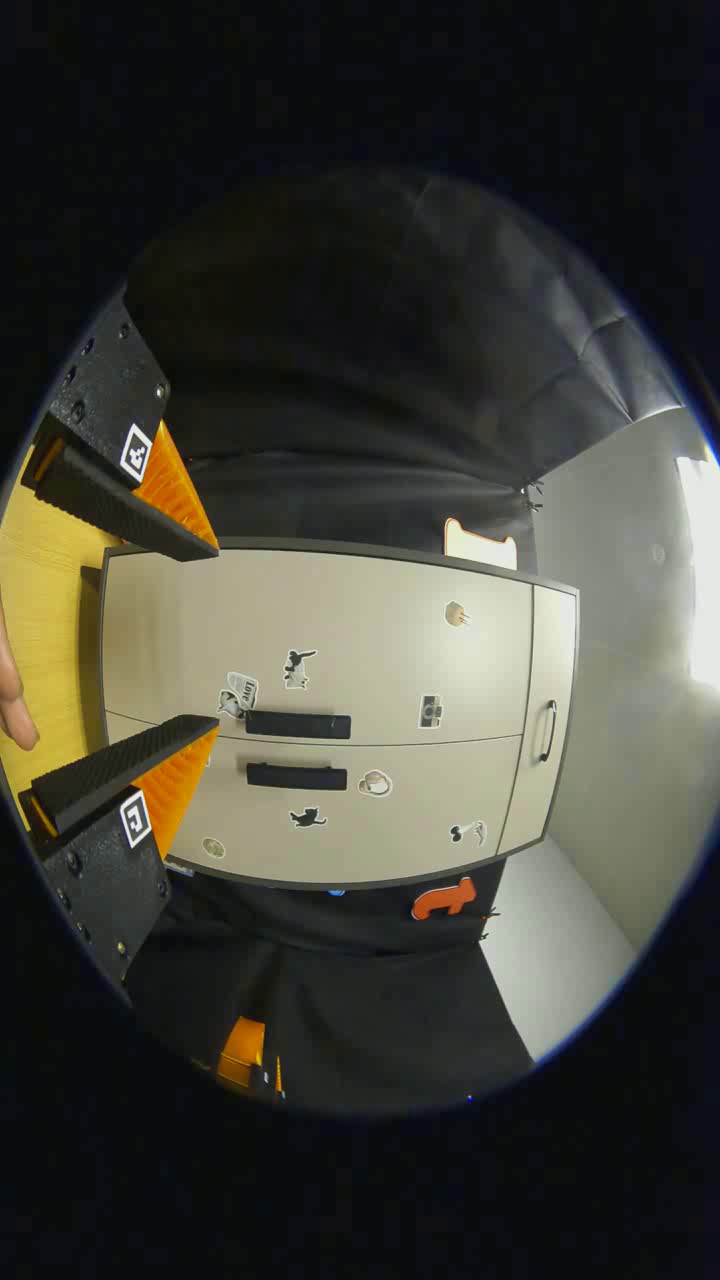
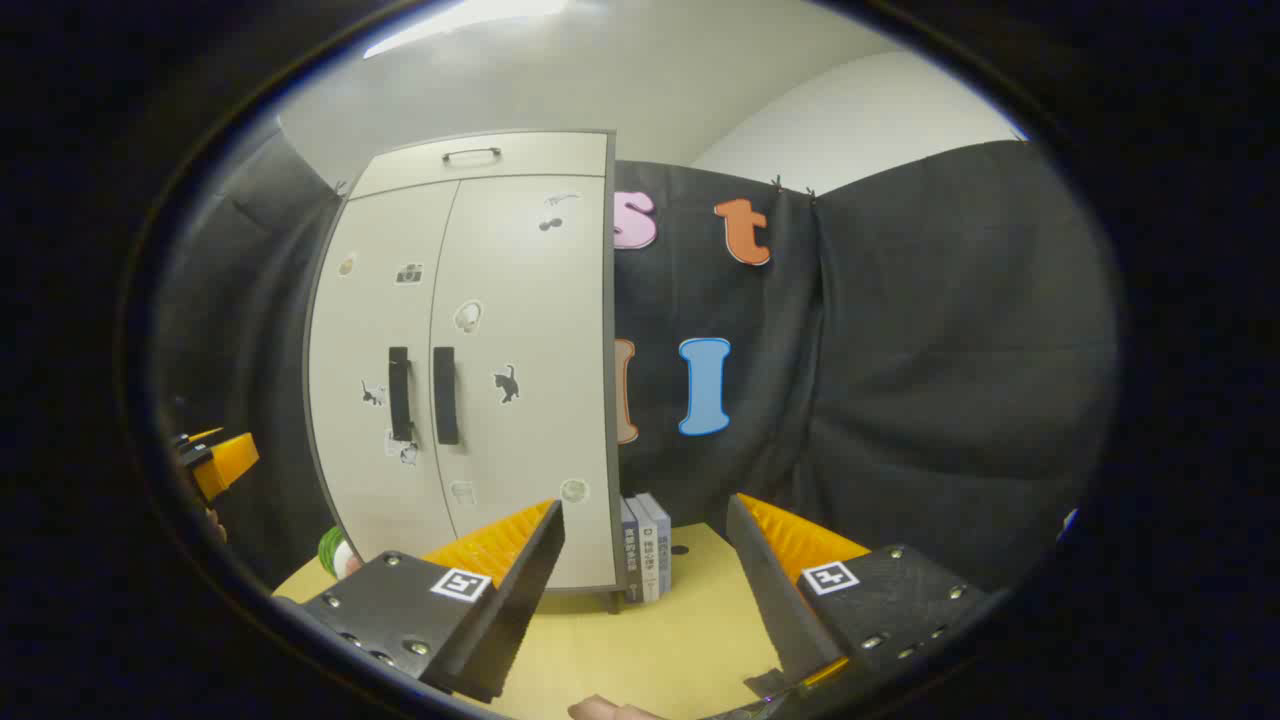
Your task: Open the right door of the double-door shoe cabinet with the right hand, and open the left door with the left hand.
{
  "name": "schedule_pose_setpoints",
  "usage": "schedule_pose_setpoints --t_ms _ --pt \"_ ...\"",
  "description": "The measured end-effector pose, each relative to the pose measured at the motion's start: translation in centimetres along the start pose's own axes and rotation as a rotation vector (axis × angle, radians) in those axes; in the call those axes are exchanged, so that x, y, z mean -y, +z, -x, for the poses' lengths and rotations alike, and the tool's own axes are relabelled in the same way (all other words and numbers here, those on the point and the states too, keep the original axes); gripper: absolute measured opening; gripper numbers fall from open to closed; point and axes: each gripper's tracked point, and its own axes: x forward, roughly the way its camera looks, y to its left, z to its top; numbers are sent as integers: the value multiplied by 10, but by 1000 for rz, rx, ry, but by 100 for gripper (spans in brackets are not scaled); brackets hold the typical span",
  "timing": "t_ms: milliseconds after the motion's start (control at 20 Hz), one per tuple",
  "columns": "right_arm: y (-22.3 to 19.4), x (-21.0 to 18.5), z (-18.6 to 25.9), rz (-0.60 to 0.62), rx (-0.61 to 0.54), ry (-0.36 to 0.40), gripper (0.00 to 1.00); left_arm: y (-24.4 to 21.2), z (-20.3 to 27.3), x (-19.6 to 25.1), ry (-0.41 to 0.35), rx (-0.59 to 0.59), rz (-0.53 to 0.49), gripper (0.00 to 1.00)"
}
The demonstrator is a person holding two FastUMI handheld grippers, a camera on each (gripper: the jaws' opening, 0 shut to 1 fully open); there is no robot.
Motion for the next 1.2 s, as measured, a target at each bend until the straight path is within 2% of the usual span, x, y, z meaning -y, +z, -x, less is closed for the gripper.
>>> schedule_pose_setpoints --t_ms 100,300,450,700,750,800,850,900,1100,1150,1200 --pt "-4 -3 -1 18 -4 -2 93 -2 1 -3 4 -4 -9 96" --pt "-14 -15 -8 24 -18 20 93 -10 -1 -2 -4 -16 -15 96" --pt "-22 -18 -22 18 -38 23 98 -14 -3 -3 -7 -22 -20 96" --pt "-34 -27 -46 0 -66 55 98 -24 -10 2 -29 -24 -47 96" --pt "-37 -32 -53 13 -71 69 94 -27 -12 2 -28 -28 -44 96" --pt "-39 -35 -61 23 -78 71 97 -30 -15 3 -24 -34 -38 96" --pt "-41 -39 -70 24 -83 73 94 -34 -18 4 -19 -43 -36 96" --pt "-40 -49 -80 19 -86 87 98 -39 -19 5 -18 -51 -41 96" --pt "-25 -100 -126 4 -88 166 97 -51 -26 12 -43 -73 -60 96" --pt "-19 -113 -136 9 -79 185 94 -52 -28 14 -56 -71 -64 96" --pt "-14 -125 -147 2 -81 200 97 -53 -29 15 -68 -70 -70 96"
